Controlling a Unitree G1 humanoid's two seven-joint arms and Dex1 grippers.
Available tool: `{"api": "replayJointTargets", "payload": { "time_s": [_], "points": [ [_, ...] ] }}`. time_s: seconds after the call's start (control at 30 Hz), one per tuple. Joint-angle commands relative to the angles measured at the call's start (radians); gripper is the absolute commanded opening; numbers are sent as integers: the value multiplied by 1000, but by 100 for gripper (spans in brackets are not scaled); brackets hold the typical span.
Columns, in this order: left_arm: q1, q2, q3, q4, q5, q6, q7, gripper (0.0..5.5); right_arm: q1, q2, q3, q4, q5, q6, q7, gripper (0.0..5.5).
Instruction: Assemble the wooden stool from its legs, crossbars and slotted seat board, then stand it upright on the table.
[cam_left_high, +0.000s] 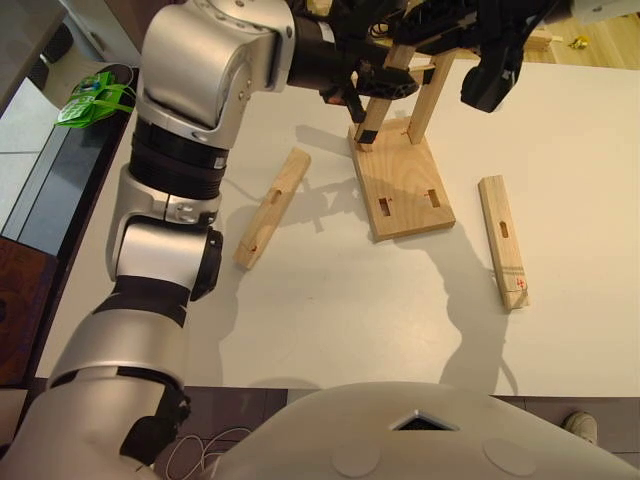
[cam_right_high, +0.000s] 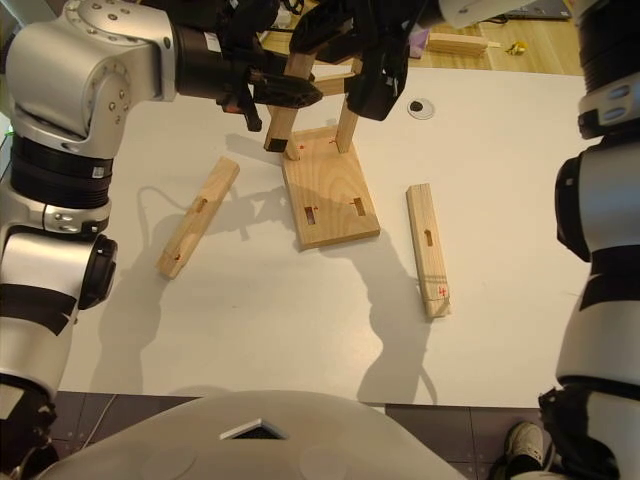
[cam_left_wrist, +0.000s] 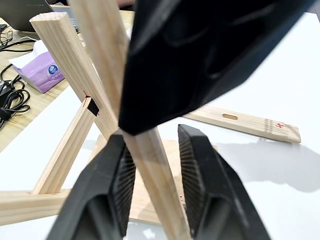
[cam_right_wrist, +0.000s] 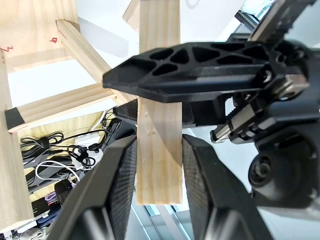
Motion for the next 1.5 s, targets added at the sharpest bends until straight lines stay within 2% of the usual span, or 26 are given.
{"api": "replayJointTargets", "payload": {
  "time_s": [0.03, 0.13, 0.3, 0.33, 0.47, 0.53, 0.6, 0.7, 0.77, 0.83, 0.93, 1.0, 1.03, 1.17, 1.37, 1.5],
  "points": [
    [8, -11, 15, 1, 2, 9, 30, 84, 6, -8, 2, -10, 30, -4, 6, 130],
    [17, -18, 17, -1, 0, 8, 47, 48, 12, -8, 2, -15, 45, -2, 14, 130],
    [23, -24, 16, 4, 5, -7, 58, 41, 24, -6, -9, -20, 94, 16, 37, 130],
    [30, -21, 16, -1, 5, -9, 59, 41, 31, -11, -13, -23, 119, 27, 56, 167],
    [67, -12, 38, -27, 0, -20, 76, 41, 81, -84, -6, -39, 288, 75, 214, 245],
    [83, -12, 68, -43, -6, -35, 92, 41, 144, -153, 5, -92, 499, 151, 361, 284],
    [107, 3, 112, -74, 0, -77, 120, 41, 243, -244, -10, -218, 783, 315, 535, 319],
    [185, 41, 200, -199, 34, -196, 190, 41, 408, -374, -131, -426, 1102, 600, 641, 376],
    [298, 29, 293, -346, 53, -243, 298, 41, 607, -461, -260, -554, 1243, 750, 577, 414],
    [484, -58, 393, -502, 65, -274, 445, 41, 847, -501, -391, -696, 1343, 883, 485, 442],
    [712, -153, 495, -588, 94, -441, 587, 41, 1122, -477, -536, -864, 1404, 1030, 365, 503],
    [820, -189, 546, -536, 105, -617, 616, 41, 1214, -428, -579, -930, 1394, 1100, 308, 539],
    [868, -206, 558, -489, 108, -711, 615, 41, 1232, -403, -584, -947, 1385, 1124, 295, 540],
    [966, -250, 549, -269, 82, -963, 557, 41, 1238, -338, -590, -956, 1350, 1168, 313, 540],
    [975, -294, 493, -12, 7, -1072, 427, 41, 1225, -269, -574, -949, 1294, 1170, 357, 540],
    [907, -258, 494, 142, 5, -1147, 371, 41, 1212, -233, -573, -958, 1286, 1184, 388, 540]
  ]
}}
